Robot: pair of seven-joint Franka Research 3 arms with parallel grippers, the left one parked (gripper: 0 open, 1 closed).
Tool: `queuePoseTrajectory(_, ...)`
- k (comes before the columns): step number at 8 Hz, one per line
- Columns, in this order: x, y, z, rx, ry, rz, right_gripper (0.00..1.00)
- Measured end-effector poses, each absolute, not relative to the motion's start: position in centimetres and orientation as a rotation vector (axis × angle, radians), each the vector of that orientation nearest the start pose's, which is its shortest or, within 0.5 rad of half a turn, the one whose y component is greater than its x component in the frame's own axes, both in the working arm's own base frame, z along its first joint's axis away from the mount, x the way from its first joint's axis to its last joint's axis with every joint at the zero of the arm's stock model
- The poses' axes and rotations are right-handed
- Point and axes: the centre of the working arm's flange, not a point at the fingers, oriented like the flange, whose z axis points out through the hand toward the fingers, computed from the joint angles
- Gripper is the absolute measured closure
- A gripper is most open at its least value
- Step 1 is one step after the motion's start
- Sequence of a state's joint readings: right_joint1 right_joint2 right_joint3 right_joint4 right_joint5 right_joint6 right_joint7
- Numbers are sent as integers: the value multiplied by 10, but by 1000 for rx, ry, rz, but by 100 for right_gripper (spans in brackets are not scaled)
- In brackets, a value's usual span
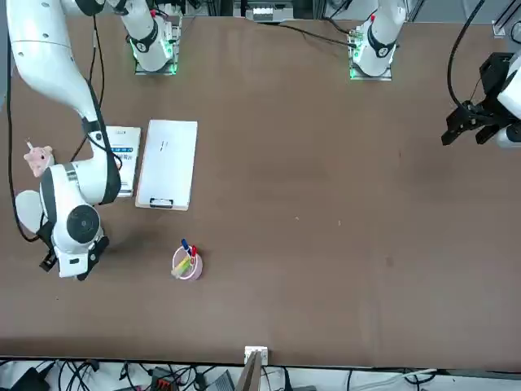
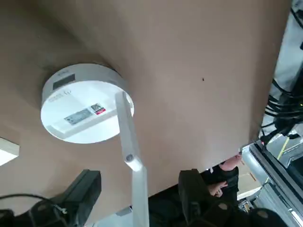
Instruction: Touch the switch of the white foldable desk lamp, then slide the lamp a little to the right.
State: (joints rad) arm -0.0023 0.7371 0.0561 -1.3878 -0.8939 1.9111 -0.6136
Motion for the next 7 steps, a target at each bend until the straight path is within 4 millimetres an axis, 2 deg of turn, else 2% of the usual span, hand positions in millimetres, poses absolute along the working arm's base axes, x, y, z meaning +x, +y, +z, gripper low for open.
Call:
queuePoseTrajectory(4,719,-21,236,2036,1308,-587,0)
queuePoseTrajectory(7,719,-21,225,1977,1333,-614,6)
